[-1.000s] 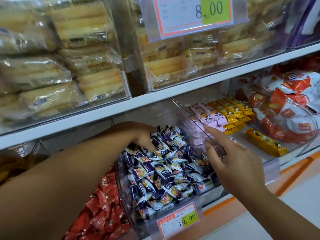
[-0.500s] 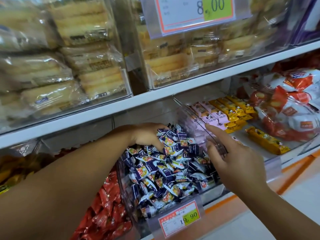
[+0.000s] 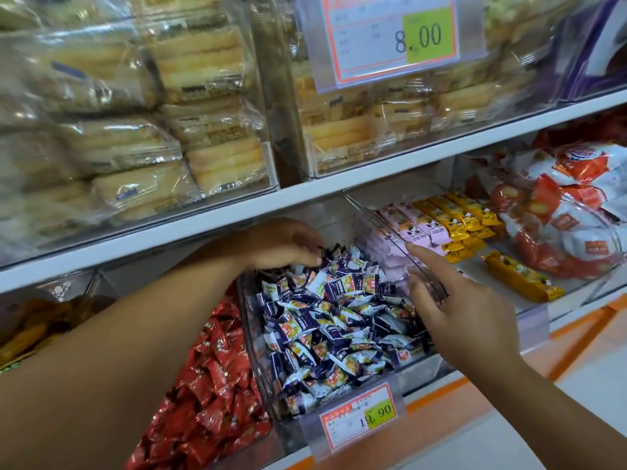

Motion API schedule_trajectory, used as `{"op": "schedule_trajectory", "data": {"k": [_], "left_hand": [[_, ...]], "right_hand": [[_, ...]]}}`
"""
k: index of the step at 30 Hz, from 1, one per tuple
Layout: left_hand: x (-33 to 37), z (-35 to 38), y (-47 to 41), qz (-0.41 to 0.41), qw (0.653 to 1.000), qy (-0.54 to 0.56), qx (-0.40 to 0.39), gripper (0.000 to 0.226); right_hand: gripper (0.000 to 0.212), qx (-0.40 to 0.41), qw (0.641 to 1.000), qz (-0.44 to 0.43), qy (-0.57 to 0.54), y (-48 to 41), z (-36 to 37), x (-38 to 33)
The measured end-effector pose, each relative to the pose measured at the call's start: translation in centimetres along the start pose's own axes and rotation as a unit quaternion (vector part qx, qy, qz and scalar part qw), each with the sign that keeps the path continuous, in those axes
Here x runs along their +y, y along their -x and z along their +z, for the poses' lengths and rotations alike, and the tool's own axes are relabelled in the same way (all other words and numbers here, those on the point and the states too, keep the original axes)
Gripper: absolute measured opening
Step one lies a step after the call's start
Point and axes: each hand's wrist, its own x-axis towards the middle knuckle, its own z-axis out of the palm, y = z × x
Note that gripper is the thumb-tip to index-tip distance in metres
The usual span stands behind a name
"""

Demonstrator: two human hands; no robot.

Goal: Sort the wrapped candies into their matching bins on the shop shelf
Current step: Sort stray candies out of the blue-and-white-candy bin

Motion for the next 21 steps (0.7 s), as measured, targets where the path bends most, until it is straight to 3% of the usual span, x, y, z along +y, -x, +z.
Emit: {"op": "schedule_trajectory", "data": {"k": [3,7,14,21], "left_hand": [[1.1,1.2,-0.5,0.021,0.999,-0.024,-0.026,0.033],[1.8,3.4,-1.5,-0.002,0.984,-0.104,-0.147,0.057],[1.2,4.3,-2.0,0.027,0.992,-0.097,-0.082,0.042],[1.1,2.9,-1.7,0.048,0.998,-0.028,-0.043,0.049]], "right_hand": [[0.04,-0.002,1.0,0.004,-0.001,0.0,0.1,-0.1],[0.041,0.014,1.0,0.0,-0.01,-0.1,0.2,0.0],[0.045,0.001,1.0,0.0,-0.002,-0.2,0.1,0.1],[0.047,-0.013,1.0,0.003,0.007,-0.2,-0.1,0.2]]}}
